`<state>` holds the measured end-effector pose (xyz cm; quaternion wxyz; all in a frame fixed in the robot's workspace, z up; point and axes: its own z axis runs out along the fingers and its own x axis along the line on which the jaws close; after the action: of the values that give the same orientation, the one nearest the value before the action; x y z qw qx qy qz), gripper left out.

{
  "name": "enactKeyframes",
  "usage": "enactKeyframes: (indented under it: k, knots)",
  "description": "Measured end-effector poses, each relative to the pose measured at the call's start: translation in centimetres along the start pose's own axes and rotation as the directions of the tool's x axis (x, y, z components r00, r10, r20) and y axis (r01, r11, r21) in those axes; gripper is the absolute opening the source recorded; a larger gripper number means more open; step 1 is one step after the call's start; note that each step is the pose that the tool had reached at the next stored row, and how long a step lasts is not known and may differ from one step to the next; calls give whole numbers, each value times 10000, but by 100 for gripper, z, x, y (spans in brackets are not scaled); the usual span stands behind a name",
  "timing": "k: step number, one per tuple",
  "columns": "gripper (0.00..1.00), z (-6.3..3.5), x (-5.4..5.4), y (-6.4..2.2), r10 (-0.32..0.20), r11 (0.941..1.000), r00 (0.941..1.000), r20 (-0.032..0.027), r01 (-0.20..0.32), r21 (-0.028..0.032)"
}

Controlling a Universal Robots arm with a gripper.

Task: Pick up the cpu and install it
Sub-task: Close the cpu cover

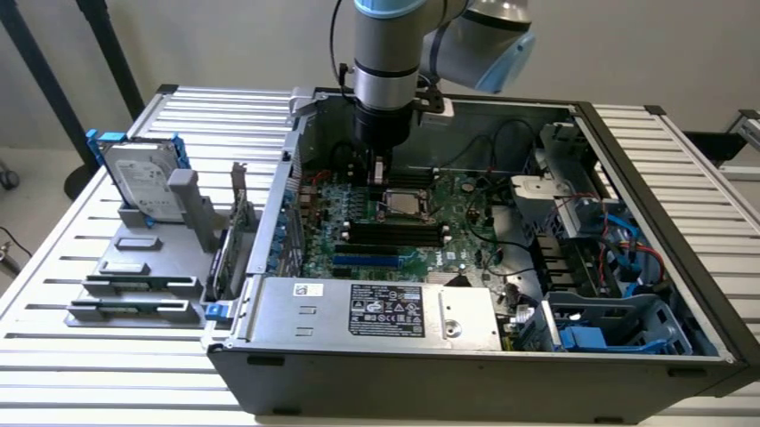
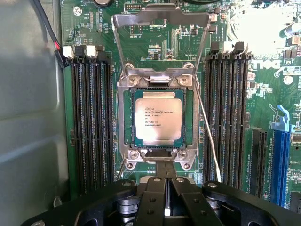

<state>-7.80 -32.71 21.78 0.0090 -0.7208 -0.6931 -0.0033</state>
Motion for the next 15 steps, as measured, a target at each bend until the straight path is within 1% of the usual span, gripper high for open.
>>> enactKeyframes:
  k: [3,6,10,15]
  knots:
    - [11,-7,1,25,2,10000,10000,-1,-2,4]
    - [11,-55,5,120,2,10000,10000,1,-2,52]
    - [11,-139,13,282,3,10000,10000,1,-3,97]
    - [11,-249,24,510,3,9998,10000,5,-3,180]
